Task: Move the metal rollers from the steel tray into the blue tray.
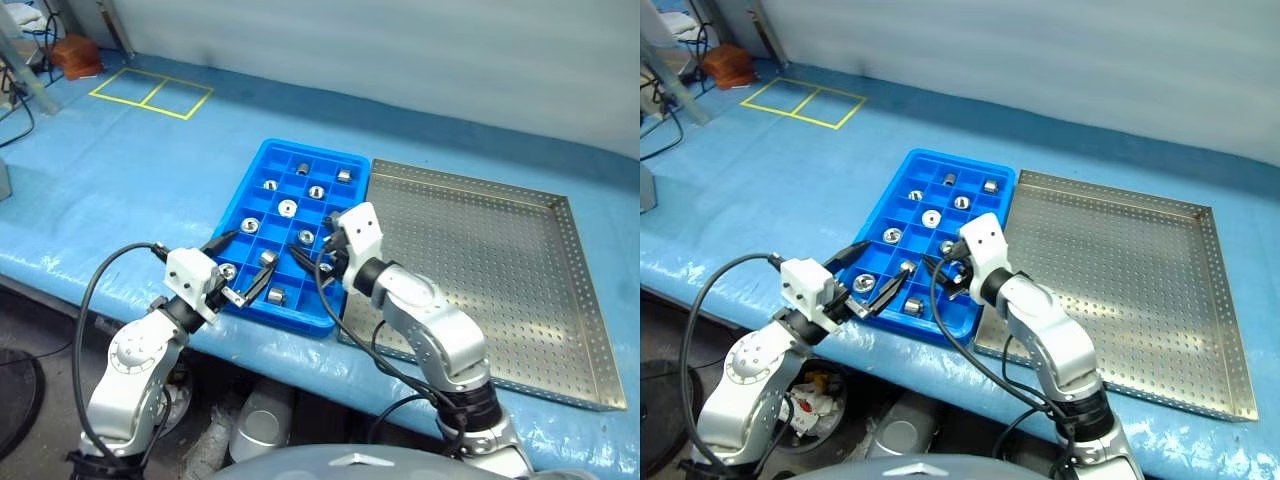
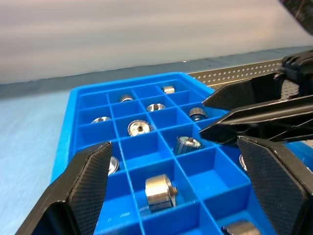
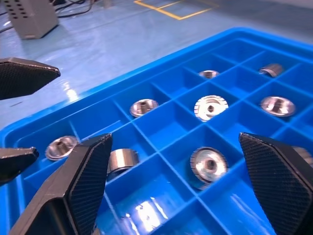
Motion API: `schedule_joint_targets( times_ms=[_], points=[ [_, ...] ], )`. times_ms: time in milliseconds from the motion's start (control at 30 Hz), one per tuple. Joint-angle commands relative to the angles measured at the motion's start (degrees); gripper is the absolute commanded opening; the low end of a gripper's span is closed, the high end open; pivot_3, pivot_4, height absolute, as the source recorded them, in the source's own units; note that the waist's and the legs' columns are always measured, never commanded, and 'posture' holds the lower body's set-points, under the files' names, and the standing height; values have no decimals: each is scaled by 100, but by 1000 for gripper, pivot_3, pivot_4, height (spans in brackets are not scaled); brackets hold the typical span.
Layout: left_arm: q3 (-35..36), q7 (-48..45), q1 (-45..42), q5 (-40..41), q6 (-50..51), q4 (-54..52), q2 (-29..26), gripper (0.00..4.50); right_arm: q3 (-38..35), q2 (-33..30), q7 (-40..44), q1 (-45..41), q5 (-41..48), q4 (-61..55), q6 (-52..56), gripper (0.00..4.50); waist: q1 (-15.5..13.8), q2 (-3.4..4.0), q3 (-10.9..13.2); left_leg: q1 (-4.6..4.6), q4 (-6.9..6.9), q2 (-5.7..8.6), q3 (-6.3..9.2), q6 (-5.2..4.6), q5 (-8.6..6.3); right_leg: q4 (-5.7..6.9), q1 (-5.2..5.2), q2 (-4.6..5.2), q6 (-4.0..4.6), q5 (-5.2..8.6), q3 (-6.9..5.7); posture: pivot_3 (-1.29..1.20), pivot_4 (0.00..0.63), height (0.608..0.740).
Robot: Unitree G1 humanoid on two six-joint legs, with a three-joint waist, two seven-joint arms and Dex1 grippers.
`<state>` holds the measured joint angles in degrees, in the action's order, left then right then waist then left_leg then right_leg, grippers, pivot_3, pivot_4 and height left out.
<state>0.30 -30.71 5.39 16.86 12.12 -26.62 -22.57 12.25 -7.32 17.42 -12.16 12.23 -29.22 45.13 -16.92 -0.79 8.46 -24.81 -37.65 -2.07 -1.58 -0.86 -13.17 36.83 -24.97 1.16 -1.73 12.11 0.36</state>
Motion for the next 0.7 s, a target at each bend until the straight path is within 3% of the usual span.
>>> schedule_joint_targets(
  times_ms=[33, 300, 400, 500, 700],
  points=[
    [-254, -98, -671, -67, 24, 269, 53, 4500, -422, -255, -77, 308, 93, -716, 82, 4369, 159, 1, 0, 1, -5, 1, 5, -1, 0, -2, 4, -1, 0, 0, -1, 152, 150, 740],
    [-602, -374, -1664, 58, 592, 1077, 89, 4500, -941, -784, -143, 1100, 126, -1525, 129, 4369, 1237, 1, 1, 23, -23, 3, 26, -11, -1, 1, 41, -2, -2, -2, -1, 69, 150, 740],
    [-703, -418, -1788, -31, 742, 1206, 65, 4500, -1013, -936, -127, 1310, 123, -1597, 121, 4369, 1482, 1, 1, 35, -24, -1, 26, -11, -1, 10, 44, -7, -2, -3, 6, 65, 150, 740],
    [-796, -431, -1785, -154, 779, 1230, 28, 4500, -990, -1040, -124, 1445, 107, -1623, 138, 4369, 1611, 0, 1, 46, -23, -5, 27, -11, -1, 18, 45, -15, -2, -3, 20, 76, 150, 740],
    [-903, -318, -1667, -310, 671, 1158, 151, 4500, -947, -1134, -146, 1681, 105, -1652, 176, 4369, 1585, 0, 1, 48, -27, -4, 25, -11, 0, 19, 47, -19, -4, -4, 36, 87, 150, 740]
  ],
)
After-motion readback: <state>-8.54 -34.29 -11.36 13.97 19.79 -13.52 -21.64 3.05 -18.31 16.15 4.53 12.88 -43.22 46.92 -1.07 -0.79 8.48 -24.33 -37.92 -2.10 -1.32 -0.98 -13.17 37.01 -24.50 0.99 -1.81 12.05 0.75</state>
